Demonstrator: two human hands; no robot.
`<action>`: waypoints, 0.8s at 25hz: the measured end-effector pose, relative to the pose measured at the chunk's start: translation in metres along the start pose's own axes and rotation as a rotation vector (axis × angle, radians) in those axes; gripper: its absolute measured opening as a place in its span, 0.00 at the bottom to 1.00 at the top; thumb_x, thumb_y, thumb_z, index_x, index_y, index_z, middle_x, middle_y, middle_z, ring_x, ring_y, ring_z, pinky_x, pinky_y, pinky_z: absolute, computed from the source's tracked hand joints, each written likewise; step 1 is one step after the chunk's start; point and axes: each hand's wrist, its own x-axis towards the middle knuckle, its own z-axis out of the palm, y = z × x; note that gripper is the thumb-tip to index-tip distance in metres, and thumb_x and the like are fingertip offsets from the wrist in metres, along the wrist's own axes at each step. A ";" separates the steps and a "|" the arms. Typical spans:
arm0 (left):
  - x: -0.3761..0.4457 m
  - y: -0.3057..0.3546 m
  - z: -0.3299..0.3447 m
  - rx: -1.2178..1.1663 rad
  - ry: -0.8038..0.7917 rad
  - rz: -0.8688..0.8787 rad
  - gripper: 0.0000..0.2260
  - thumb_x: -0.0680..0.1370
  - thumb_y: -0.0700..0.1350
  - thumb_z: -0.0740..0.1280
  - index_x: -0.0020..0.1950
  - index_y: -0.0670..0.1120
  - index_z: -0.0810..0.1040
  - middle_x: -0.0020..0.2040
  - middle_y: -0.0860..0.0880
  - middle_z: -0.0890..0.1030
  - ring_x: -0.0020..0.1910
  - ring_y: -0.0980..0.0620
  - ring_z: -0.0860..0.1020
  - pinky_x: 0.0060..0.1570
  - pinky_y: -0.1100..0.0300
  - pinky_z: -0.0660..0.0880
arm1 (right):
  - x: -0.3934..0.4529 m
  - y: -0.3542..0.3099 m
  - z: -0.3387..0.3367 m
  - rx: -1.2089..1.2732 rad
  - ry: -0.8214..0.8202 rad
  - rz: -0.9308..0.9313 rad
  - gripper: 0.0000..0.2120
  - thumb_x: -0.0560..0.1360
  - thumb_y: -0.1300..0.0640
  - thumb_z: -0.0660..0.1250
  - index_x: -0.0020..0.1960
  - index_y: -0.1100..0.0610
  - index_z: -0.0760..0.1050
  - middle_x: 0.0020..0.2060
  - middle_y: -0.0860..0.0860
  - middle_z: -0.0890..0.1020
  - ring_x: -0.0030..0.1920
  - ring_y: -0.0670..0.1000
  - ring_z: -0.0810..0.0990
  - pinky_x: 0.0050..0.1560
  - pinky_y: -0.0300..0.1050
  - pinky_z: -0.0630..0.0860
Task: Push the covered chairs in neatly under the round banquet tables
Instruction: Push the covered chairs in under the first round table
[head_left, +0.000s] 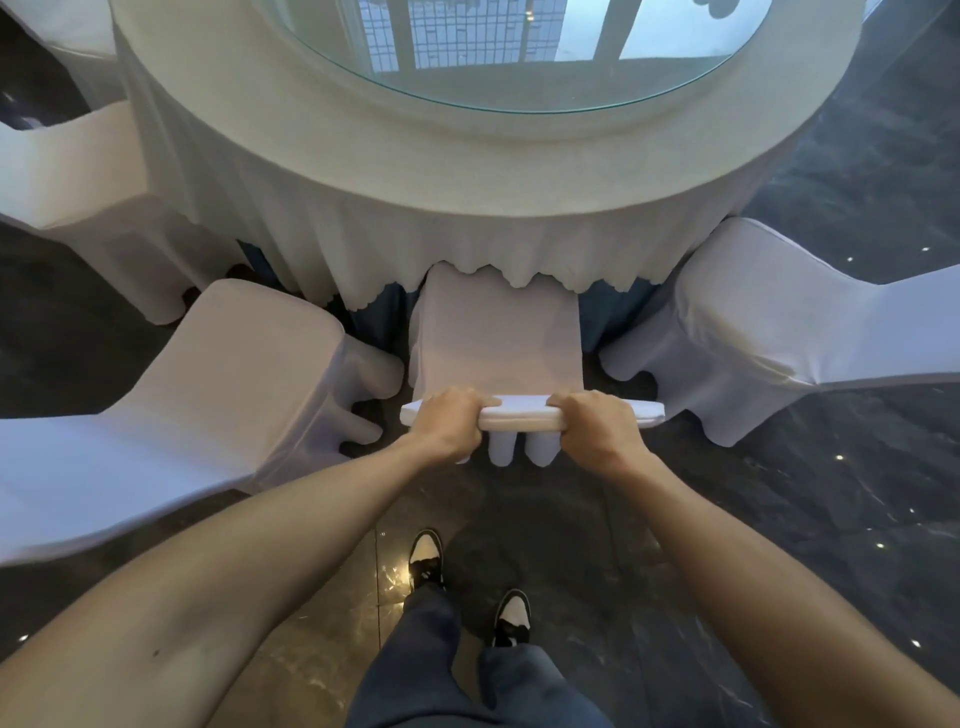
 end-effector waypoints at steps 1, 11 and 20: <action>0.011 -0.002 -0.007 -0.011 0.006 -0.002 0.23 0.73 0.36 0.67 0.63 0.57 0.80 0.51 0.48 0.83 0.46 0.46 0.79 0.44 0.53 0.75 | 0.012 -0.001 -0.005 -0.004 0.002 0.011 0.16 0.66 0.62 0.66 0.51 0.50 0.80 0.41 0.50 0.83 0.42 0.55 0.79 0.39 0.46 0.68; 0.079 -0.033 -0.046 -0.088 0.022 0.009 0.26 0.75 0.33 0.62 0.62 0.61 0.80 0.51 0.50 0.83 0.51 0.44 0.75 0.57 0.49 0.71 | 0.084 -0.015 -0.013 0.100 0.128 0.085 0.09 0.68 0.59 0.70 0.48 0.54 0.80 0.39 0.52 0.81 0.40 0.56 0.76 0.41 0.50 0.70; 0.062 -0.042 -0.060 -0.091 -0.023 0.164 0.19 0.74 0.40 0.70 0.64 0.52 0.77 0.52 0.49 0.81 0.50 0.49 0.77 0.54 0.48 0.76 | 0.064 -0.044 -0.009 0.019 0.187 0.215 0.10 0.70 0.58 0.66 0.50 0.57 0.71 0.46 0.54 0.76 0.48 0.57 0.72 0.55 0.53 0.69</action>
